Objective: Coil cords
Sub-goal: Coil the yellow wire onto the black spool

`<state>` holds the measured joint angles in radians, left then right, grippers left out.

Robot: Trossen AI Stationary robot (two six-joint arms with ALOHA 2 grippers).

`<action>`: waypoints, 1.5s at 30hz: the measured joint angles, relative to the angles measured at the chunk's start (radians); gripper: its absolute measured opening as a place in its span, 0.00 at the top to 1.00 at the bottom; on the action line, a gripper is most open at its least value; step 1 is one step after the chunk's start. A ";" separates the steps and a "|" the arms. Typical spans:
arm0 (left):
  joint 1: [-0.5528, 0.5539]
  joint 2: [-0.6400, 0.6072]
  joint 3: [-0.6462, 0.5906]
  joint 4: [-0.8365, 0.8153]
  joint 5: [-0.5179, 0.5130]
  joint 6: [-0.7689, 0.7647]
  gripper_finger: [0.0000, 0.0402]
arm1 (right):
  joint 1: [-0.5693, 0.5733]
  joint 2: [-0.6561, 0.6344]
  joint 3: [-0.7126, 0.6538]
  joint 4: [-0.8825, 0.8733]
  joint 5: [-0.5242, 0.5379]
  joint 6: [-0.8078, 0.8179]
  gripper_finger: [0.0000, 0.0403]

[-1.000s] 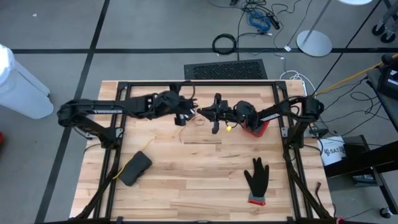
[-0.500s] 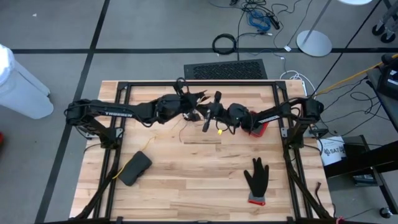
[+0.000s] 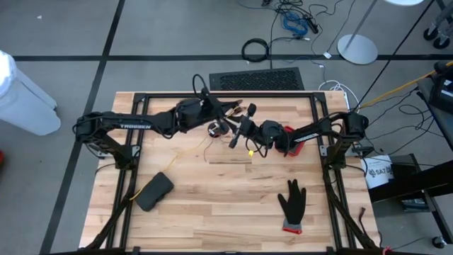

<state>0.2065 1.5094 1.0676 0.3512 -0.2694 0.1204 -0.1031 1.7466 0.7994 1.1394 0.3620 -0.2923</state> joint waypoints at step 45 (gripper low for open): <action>-0.011 -0.123 0.003 0.129 0.294 -0.063 1.00 | -0.004 0.052 0.073 0.063 -0.443 0.125 0.72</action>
<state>0.1951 1.3862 1.0706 0.4806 0.0250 0.0569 -0.1066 1.7987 0.8725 1.2020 -0.0814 -0.1677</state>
